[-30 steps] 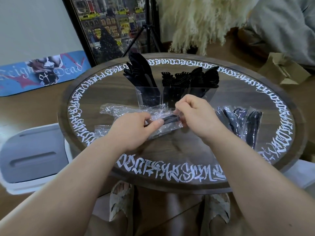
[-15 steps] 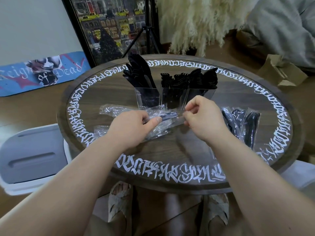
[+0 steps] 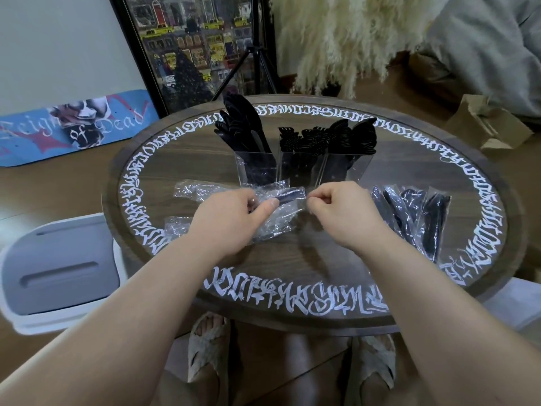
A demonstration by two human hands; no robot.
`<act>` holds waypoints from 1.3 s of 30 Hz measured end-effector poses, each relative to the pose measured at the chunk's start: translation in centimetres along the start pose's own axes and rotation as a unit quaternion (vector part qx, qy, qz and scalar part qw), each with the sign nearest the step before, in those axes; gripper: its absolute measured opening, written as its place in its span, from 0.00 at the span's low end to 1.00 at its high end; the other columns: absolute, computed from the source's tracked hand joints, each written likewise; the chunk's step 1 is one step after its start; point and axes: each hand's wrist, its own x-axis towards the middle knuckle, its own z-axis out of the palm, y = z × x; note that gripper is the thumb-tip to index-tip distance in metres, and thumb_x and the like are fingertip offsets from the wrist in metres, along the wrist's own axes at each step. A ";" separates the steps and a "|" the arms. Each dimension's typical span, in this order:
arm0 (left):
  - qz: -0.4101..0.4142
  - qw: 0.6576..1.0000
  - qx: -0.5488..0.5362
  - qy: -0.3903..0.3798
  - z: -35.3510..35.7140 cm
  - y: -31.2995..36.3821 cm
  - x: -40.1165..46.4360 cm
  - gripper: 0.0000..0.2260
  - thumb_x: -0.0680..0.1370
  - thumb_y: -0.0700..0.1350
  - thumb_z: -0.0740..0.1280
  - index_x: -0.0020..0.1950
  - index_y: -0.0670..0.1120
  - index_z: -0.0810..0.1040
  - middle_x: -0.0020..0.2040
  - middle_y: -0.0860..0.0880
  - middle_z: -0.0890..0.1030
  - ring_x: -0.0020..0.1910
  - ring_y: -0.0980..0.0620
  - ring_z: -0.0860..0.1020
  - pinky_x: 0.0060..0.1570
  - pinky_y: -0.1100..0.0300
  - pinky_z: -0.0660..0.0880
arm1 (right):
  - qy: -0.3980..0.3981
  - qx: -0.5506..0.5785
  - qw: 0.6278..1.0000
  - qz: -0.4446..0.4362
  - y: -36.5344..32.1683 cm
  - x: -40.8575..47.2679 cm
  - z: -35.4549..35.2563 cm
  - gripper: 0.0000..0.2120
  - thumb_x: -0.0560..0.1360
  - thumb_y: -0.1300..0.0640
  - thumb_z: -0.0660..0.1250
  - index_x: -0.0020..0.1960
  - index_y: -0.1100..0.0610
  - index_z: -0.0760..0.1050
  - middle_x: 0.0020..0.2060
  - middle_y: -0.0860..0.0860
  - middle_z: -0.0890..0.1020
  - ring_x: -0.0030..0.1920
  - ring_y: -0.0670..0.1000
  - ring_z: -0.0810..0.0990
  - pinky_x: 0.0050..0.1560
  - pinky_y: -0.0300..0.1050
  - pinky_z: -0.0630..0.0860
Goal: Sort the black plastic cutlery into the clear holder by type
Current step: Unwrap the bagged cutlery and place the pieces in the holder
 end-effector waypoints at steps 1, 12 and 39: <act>0.006 1.000 -0.011 0.009 -0.1 0.1 -0.1 0.22 0.77 0.65 0.54 0.34 0.50 0.68 0.31 0.52 0.73 0.33 0.53 0.73 0.32 0.57 0.66 | -0.003 0.022 1.000 0.011 0.1 0.0 0.0 0.10 0.75 0.59 0.62 0.42 0.55 0.81 0.33 0.43 0.79 0.41 0.51 0.78 0.45 0.43 0.73; 0.038 0.999 -0.019 -0.032 -0.1 0.5 -0.2 0.20 0.78 0.62 0.57 0.31 0.52 0.64 0.28 0.54 0.69 0.30 0.54 0.69 0.32 0.57 0.63 | 0.018 0.141 0.990 0.016 0.3 0.1 -0.2 0.08 0.76 0.59 0.64 0.44 0.53 0.82 0.30 0.41 0.77 0.35 0.44 0.75 0.43 0.41 0.73; 0.041 0.993 -0.107 0.043 -0.1 0.9 -0.7 0.10 0.76 0.55 0.67 0.38 0.52 0.75 0.31 0.55 0.76 0.33 0.60 0.74 0.33 0.68 0.67 | -0.071 0.158 0.985 -0.004 0.1 -0.3 -0.8 0.09 0.78 0.59 0.63 0.42 0.50 0.78 0.36 0.51 0.83 0.39 0.50 0.83 0.48 0.58 0.80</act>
